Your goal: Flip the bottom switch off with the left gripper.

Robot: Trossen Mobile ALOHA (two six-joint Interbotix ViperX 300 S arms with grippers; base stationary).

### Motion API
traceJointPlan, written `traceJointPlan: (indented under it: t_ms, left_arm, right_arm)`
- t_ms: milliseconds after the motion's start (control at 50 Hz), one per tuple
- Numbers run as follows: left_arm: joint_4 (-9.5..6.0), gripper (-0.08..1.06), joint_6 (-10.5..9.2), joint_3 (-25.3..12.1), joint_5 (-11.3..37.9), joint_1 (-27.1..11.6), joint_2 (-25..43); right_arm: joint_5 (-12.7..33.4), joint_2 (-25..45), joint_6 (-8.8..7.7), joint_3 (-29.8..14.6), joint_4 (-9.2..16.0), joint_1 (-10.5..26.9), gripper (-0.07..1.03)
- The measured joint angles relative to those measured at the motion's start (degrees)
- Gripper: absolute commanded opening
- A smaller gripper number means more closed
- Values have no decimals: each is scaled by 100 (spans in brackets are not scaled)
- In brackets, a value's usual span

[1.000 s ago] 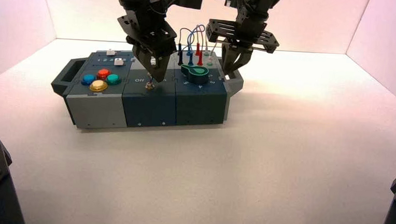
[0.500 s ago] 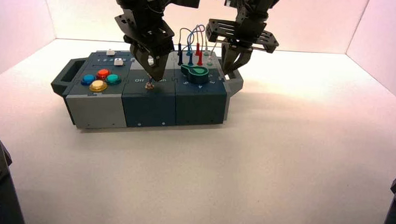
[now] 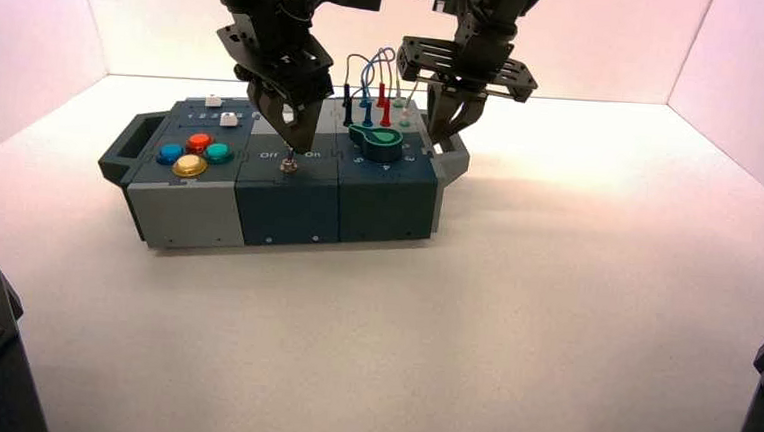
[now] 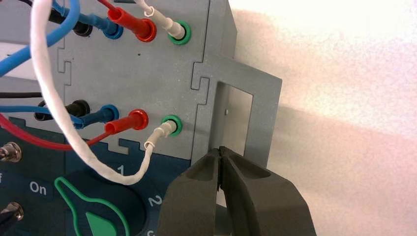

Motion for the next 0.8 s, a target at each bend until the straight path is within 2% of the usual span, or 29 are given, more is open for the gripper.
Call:
traceJointPlan:
  t_ms: [580, 700, 800]
  left_arm:
    - [-18, -3, -18, -70, -18, -105, 132]
    - [-62, -3, -35, 18, 53, -387, 141]
    - [-62, -3, -35, 26, 53, -404, 141]
  right_arm:
    - [0, 18, -18, -53, 0, -9, -2]
    - [0, 26, -18, -53, 0, -9, -2]
    - [-18, 35, -18, -53, 0, 0, -2]
